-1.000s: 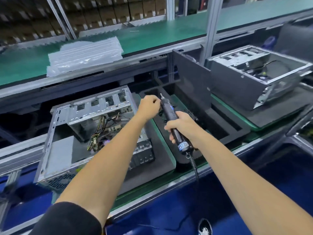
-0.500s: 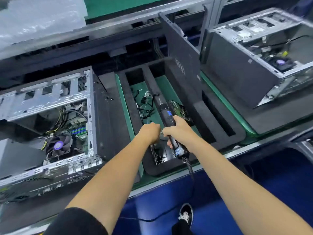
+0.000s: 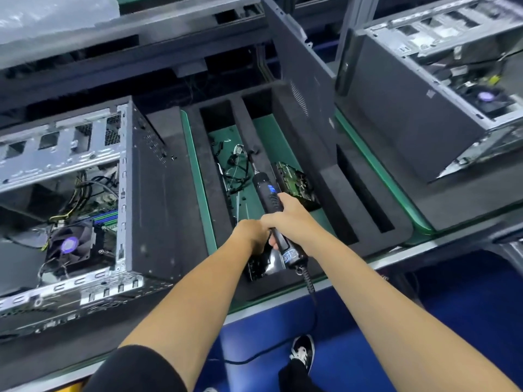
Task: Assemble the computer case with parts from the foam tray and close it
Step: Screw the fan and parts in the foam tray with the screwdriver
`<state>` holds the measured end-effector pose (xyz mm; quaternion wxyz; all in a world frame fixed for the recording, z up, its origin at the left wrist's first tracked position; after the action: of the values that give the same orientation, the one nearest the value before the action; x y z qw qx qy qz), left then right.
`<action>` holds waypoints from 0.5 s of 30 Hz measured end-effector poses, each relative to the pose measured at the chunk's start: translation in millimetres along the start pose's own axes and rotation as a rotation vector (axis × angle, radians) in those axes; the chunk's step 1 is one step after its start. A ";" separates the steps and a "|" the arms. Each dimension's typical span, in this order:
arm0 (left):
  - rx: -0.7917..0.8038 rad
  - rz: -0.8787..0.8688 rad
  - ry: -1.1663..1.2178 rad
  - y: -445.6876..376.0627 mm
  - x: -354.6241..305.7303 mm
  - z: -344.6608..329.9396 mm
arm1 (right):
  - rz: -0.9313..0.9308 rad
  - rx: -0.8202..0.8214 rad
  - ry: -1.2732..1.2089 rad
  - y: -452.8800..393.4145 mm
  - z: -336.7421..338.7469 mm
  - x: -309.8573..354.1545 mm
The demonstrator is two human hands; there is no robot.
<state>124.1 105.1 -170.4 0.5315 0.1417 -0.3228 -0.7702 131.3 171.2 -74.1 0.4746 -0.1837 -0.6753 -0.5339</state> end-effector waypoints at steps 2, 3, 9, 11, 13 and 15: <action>0.028 0.025 0.088 0.7 4.4 0.8 | -0.006 -0.009 0.005 -1.6 2.2 -2.2; 0.043 0.043 0.138 1.2 7.7 1.0 | -0.002 -0.010 0.004 -1.2 2.8 -2.1; -0.015 0.086 0.336 9.8 19.7 18.8 | 0.001 -0.009 -0.003 1.5 4.0 1.0; -0.045 0.094 0.377 12.3 20.9 23.5 | 0.002 -0.005 0.000 4.6 3.3 1.6; -0.036 0.095 0.384 13.2 20.8 21.5 | 0.005 -0.003 0.002 7.4 3.7 1.0; -0.022 0.090 0.380 12.0 20.9 17.6 | 0.001 -0.006 -0.010 10.6 3.7 0.1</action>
<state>114.7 89.5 -146.9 0.6185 0.2642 -0.2142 -0.7084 137.6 178.3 -68.2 0.4707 -0.1882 -0.6759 -0.5349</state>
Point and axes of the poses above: each hand's wrist, its own y-axis away from the middle knuckle, its own z-axis out of the back of the hand, x = y × z, the point moved 10 cm from there along -y, towards the middle knuckle, and after that the axes turned 3 degrees about -y, right-handed, at the moved point
